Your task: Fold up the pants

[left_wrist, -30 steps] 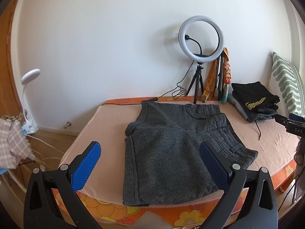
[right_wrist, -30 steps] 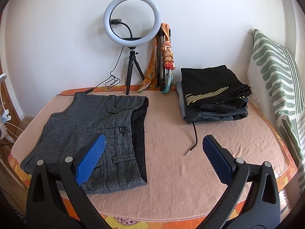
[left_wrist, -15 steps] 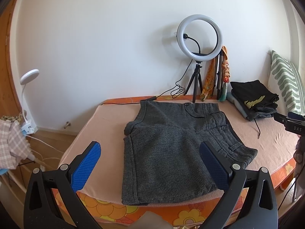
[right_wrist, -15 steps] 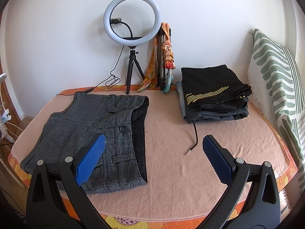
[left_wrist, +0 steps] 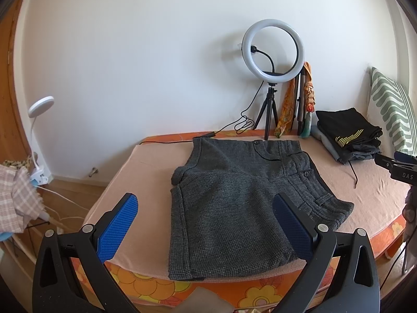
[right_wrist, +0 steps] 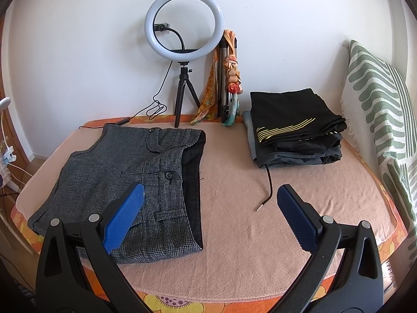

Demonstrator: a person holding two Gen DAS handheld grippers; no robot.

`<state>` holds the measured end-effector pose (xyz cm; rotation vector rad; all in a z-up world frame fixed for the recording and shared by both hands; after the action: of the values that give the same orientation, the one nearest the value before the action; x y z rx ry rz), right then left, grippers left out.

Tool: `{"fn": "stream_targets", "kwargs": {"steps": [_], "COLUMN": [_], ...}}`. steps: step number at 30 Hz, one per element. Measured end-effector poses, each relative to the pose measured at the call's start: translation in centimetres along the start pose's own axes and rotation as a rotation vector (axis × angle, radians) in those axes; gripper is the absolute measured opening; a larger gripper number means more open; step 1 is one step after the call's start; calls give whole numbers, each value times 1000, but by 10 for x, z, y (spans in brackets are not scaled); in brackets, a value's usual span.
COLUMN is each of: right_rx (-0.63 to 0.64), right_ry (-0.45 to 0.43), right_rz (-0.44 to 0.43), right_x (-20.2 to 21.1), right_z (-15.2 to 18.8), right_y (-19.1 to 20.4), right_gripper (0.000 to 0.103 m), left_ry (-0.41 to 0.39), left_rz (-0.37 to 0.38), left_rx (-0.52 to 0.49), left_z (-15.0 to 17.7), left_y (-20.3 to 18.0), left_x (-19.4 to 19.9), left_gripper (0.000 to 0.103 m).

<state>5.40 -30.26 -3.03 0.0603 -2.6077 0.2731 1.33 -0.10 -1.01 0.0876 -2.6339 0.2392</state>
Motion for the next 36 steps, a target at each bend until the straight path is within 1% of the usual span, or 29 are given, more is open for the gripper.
{"fn": "stream_targets", "kwargs": {"steps": [5, 8, 10, 13, 14, 18, 19, 22, 24, 25, 27, 29, 31, 32, 34, 36], "right_rx": [14, 61, 91, 126, 142, 220, 246, 311, 349, 371, 421, 470, 517, 545, 596, 630], "right_ry": [-15, -41, -58, -70, -72, -65, -57, -36, -22, -17, -7, 13, 32, 44, 65, 79], "right_rz": [-22, -31, -39, -85, -104, -171, -184, -237, -283, -302, -326, -351, -371, -378, -393, -401], "right_x": [0, 2, 1, -4, -5, -13, -15, -19, -21, -22, -23, -26, -31, -33, -38, -42], "right_z": [2, 2, 3, 4, 5, 12, 14, 21, 25, 28, 34, 40, 47, 51, 58, 64], "right_y": [-4, -3, -2, -1, 0, 9, 13, 26, 36, 41, 53, 64, 74, 79, 88, 93], "right_gripper": [103, 103, 103, 103, 103, 103, 103, 103, 100, 98, 93, 88, 86, 82, 77, 76], "left_ry": [25, 52, 57, 78, 90, 116, 126, 156, 193, 217, 261, 291, 317, 330, 343, 345], "left_rz": [-14, -11, 22, 108, 119, 117, 117, 118, 133, 143, 169, 189, 193, 197, 194, 179], "left_rx": [-7, -8, -29, -48, -50, -89, -110, -184, -218, -228, -256, -318, -387, -419, -471, -515], "left_z": [1, 3, 4, 7, 7, 11, 13, 21, 29, 33, 46, 60, 74, 80, 89, 94], "left_y": [6, 14, 17, 24, 28, 46, 51, 61, 67, 69, 70, 66, 59, 56, 52, 49], "left_x": [-7, -14, -17, -17, -18, -19, -19, -18, -20, -22, -23, -24, -25, -27, -31, -36], "left_gripper": [103, 103, 103, 103, 103, 101, 100, 88, 78, 76, 66, 61, 60, 60, 60, 60]}}
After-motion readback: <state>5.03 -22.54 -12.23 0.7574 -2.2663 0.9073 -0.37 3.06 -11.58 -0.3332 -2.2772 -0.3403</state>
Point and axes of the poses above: each gripper's, at about its wrist camera, not at the fingertips, and x roughly against the way its jaws point, y to its left, z to its underside, the point moved 2 cm from there along -x, roughly the way its jaws point, and after that the axes turned 14 degrees about x, right-handed, at the moved point
